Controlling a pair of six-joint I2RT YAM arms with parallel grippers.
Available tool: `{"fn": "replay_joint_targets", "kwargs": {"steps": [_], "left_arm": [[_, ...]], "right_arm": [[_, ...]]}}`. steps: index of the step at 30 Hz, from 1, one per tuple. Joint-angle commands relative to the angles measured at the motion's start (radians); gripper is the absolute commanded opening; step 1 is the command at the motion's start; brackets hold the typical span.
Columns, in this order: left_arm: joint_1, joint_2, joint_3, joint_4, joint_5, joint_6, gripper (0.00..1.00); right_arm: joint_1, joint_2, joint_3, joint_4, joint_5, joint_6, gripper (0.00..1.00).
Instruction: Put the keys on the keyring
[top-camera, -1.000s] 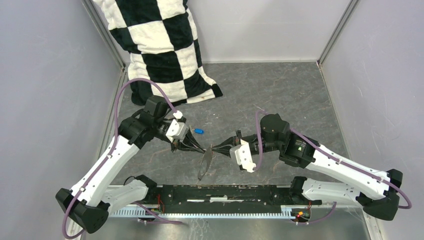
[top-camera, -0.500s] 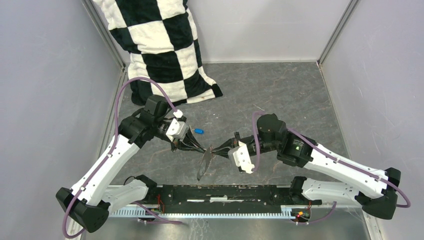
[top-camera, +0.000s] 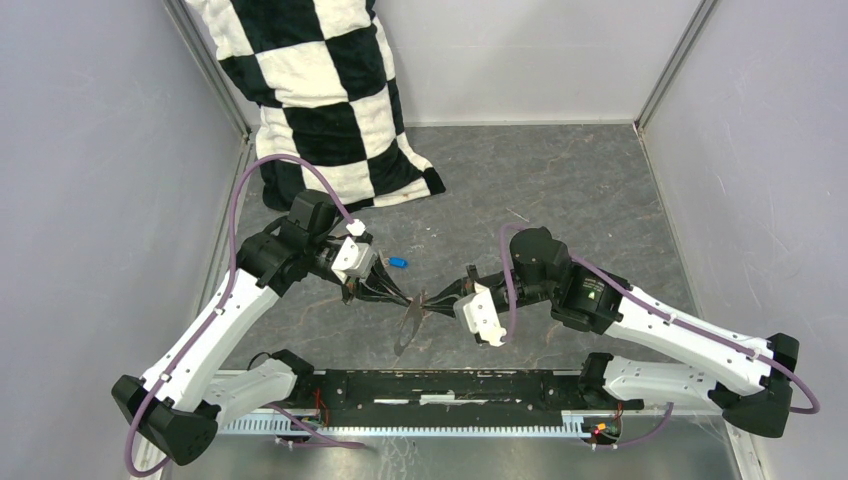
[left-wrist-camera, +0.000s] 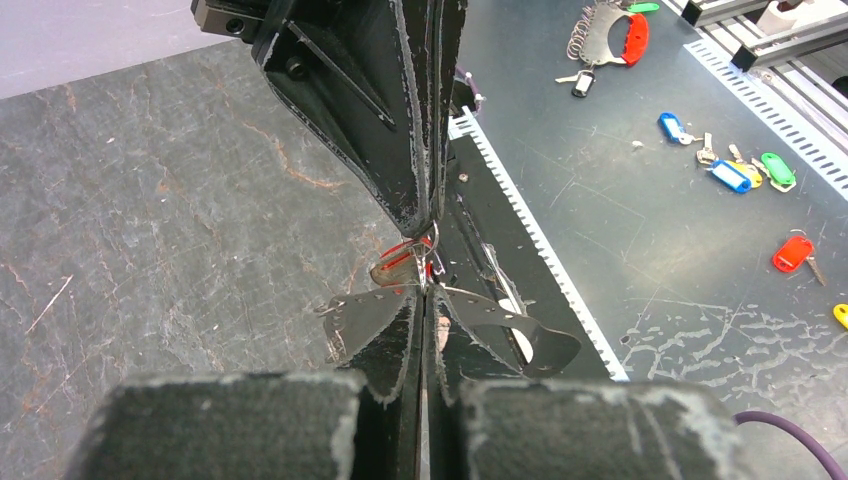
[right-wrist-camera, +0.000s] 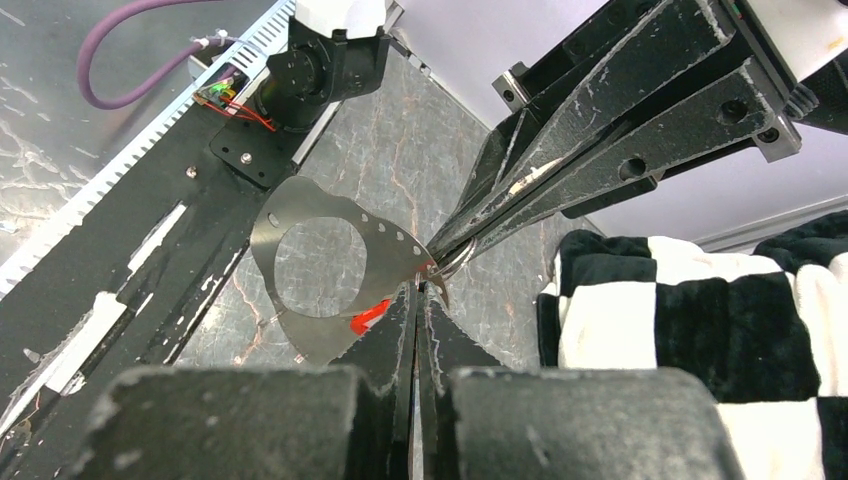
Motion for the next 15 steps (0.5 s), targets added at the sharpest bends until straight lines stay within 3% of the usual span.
{"fn": "replay_joint_targets", "kwargs": {"steps": [1,15], "left_arm": [[0.002,-0.015,0.039,0.012,0.052,0.014,0.02],[0.002,-0.010,0.038,0.012,0.050,0.021,0.02]], "right_arm": [[-0.003,-0.006,0.016,0.061,0.021,0.000,0.00],[-0.003,-0.001,0.016,0.070,0.043,0.008,0.00]]}}
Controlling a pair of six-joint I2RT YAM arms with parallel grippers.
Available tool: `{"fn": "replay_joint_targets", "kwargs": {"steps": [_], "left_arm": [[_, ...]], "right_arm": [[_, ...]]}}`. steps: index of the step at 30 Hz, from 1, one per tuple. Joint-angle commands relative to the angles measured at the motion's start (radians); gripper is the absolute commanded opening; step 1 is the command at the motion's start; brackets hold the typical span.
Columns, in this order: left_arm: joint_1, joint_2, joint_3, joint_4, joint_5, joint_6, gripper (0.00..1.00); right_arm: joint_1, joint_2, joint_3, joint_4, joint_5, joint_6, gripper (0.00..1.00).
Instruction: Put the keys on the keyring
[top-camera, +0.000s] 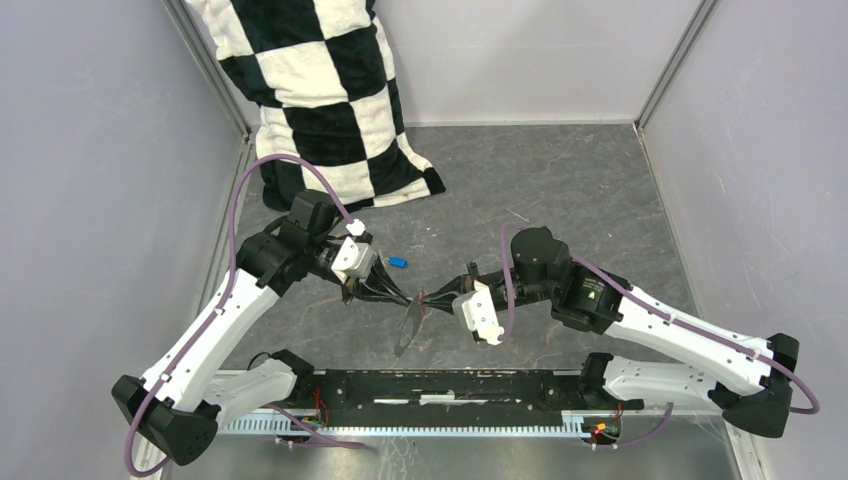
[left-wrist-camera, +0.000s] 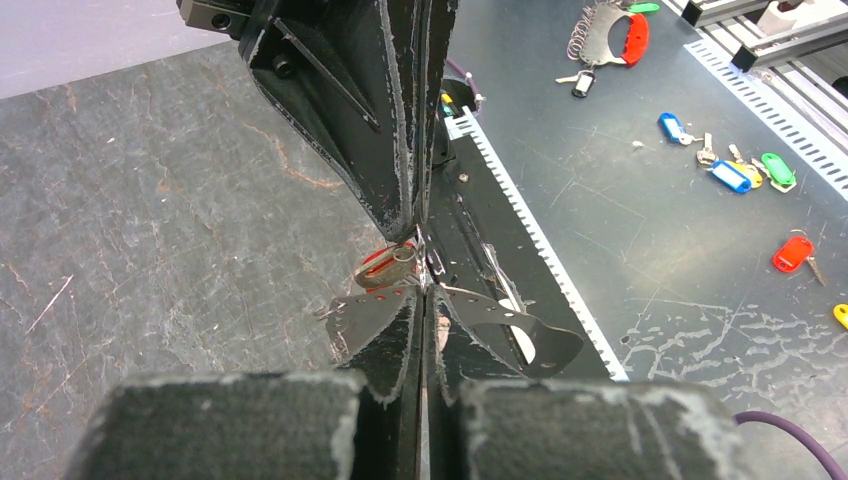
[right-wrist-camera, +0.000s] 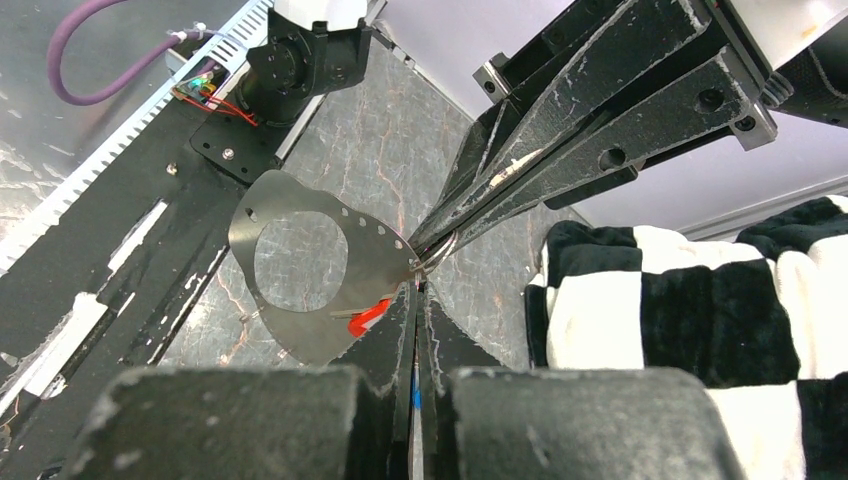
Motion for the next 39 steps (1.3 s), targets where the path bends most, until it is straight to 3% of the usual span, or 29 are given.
{"fn": "replay_joint_targets", "kwargs": {"steps": [1,39], "left_arm": [[0.002,-0.009,0.037,0.011,0.050,0.022,0.02],[0.002,0.003,0.044,0.010,-0.002,0.006,0.02]], "right_arm": [[-0.003,-0.001,0.019,0.054,0.009,0.006,0.00],[-0.001,0.017,0.020,0.078,-0.064,0.021,0.00]]}}
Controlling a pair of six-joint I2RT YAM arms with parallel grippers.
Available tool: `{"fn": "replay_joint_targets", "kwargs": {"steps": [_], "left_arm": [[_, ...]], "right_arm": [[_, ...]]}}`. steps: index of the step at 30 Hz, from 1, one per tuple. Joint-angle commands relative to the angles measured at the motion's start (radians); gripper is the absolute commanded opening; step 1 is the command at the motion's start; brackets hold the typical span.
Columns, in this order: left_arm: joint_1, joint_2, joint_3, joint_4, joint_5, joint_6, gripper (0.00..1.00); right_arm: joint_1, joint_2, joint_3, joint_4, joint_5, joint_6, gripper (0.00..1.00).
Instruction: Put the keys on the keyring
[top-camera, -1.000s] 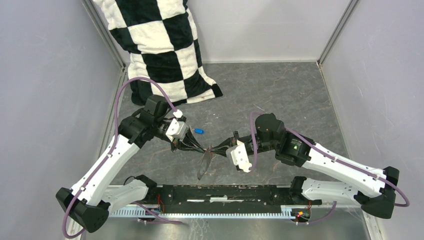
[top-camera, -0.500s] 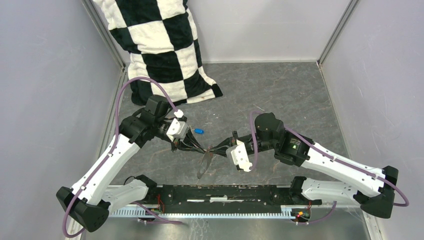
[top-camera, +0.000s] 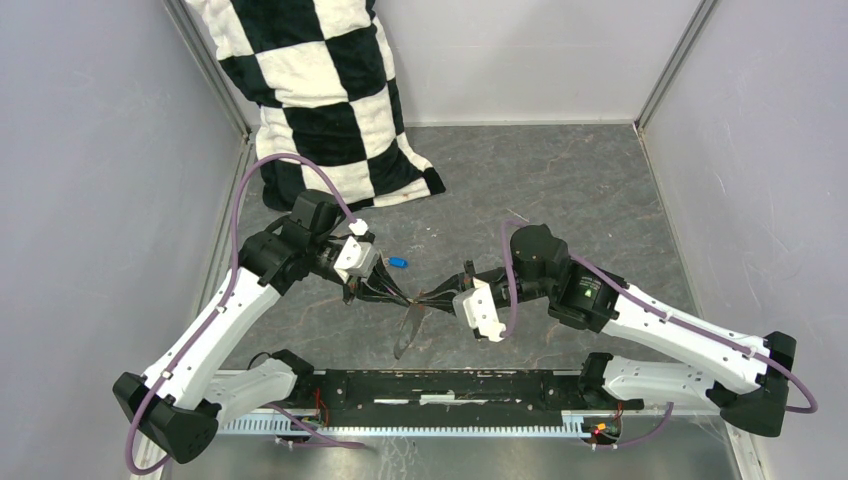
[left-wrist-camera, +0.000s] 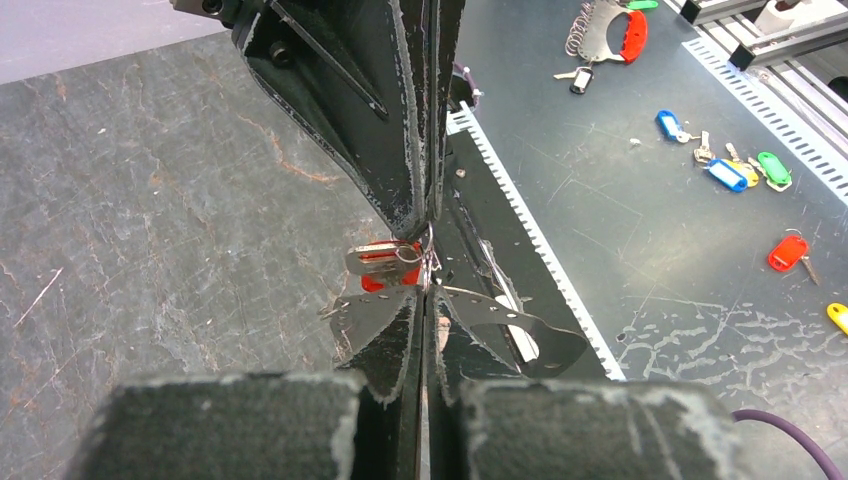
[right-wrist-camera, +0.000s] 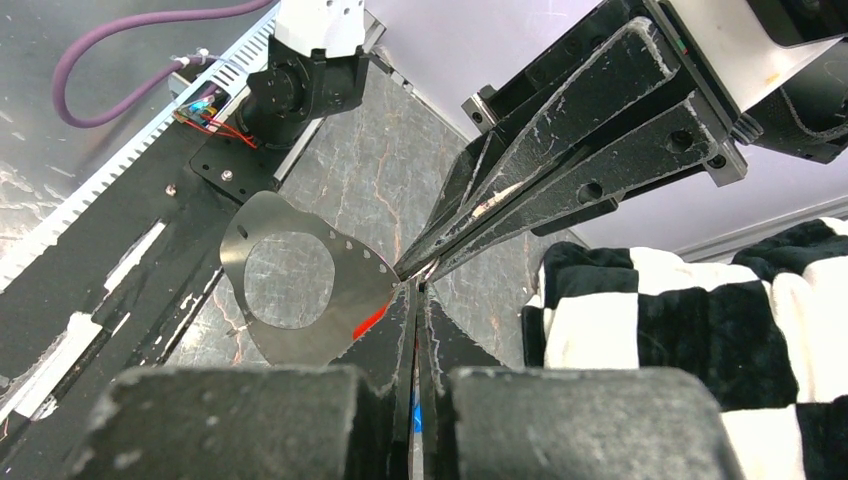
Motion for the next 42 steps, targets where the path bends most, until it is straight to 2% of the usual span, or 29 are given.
{"fn": "replay_joint_targets", "kwargs": {"steps": [1,4,9,32,42], "left_arm": [[0.002,-0.013,0.044,0.020,0.010,0.007,0.02],[0.002,-0.030,0.045,0.020,0.018,0.014,0.02],[0.002,-0.018,0.044,0.020,0.022,0.020,0.02],[0.002,0.006,0.053,0.021,0.014,0.002,0.02],[0.002,-0.022,0.038,0.021,0.019,0.006,0.02]], "right_arm": [[0.005,-0.008,0.008,0.024,-0.005,-0.002,0.00],[0.005,-0.043,-0.038,0.043,0.047,-0.004,0.00],[0.006,-0.072,-0.067,0.088,0.036,0.014,0.00],[0.005,-0.018,-0.009,0.084,-0.035,0.009,0.00],[0.006,-0.049,-0.022,0.059,0.055,-0.001,0.00]]}}
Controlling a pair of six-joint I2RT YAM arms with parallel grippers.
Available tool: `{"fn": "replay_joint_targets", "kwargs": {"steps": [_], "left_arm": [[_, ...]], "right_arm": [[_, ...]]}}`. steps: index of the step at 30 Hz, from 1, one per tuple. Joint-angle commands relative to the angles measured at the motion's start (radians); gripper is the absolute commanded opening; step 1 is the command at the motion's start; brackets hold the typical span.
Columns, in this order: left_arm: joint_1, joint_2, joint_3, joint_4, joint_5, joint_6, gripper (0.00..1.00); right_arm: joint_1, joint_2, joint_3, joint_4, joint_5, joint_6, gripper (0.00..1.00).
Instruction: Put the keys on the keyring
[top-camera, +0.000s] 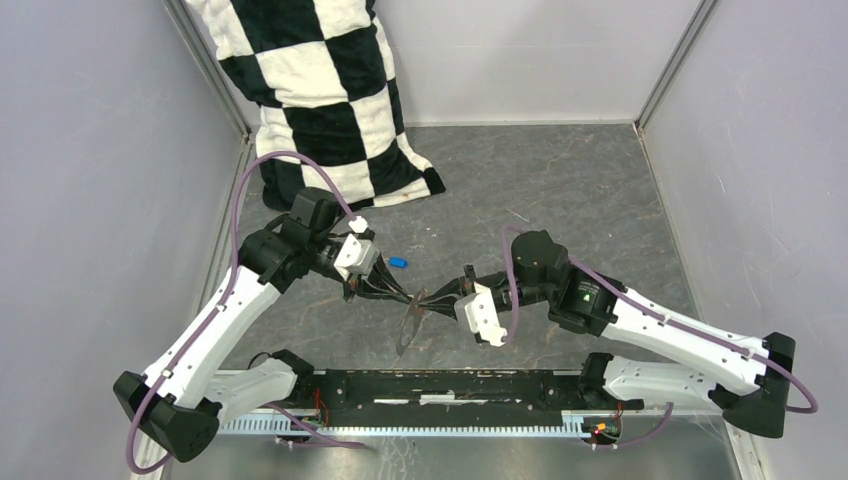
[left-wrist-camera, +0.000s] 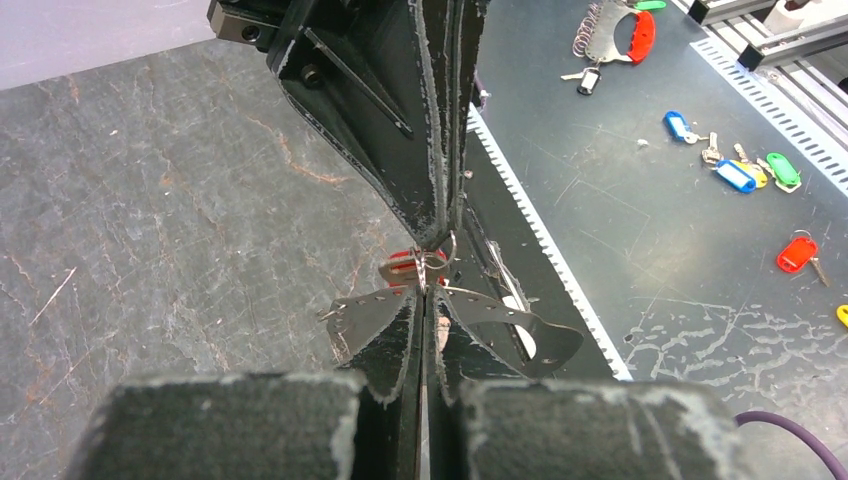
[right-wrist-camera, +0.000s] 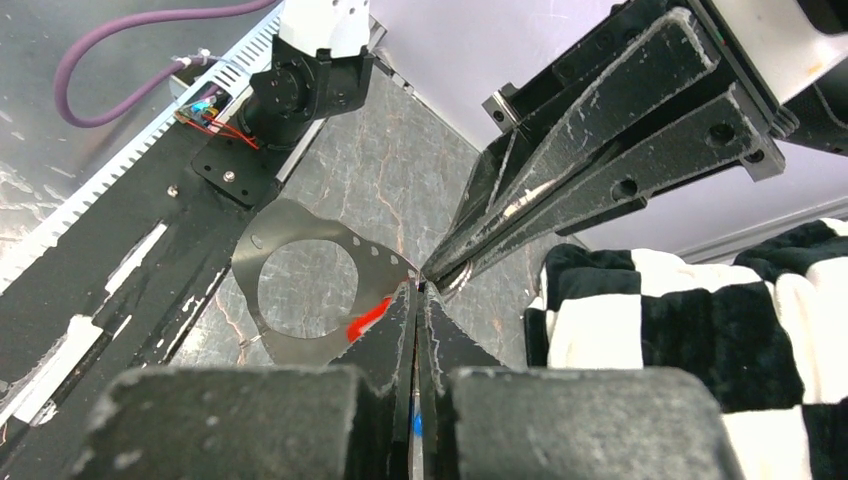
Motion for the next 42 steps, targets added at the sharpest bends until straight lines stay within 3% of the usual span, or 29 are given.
{"fn": "replay_joint_targets", "kwargs": {"steps": [1,8,13,20,42], "left_arm": [[0.002,-0.040,0.021,0.018,0.022,0.017,0.02],[-0.025,-0.046,0.041,-0.198,0.020,0.405,0.02],[-0.073,-0.008,0.070,-0.257,-0.005,0.526,0.02],[-0.077,0.058,0.124,-0.262,0.022,0.503,0.02],[-0.103,0.187,0.228,-0.254,0.136,0.347,0.02]], "right_arm": [[0.005,-0.045,0.019,-0.002,0.073,-0.008,0.00],[0.004,-0.125,-0.068,0.077,0.117,0.031,0.00],[0.004,-0.118,-0.076,0.086,0.050,0.018,0.00],[0.004,-0.127,-0.101,0.039,0.007,-0.050,0.00],[0.009,-0.201,-0.103,0.030,0.089,-0.092,0.00]]}}
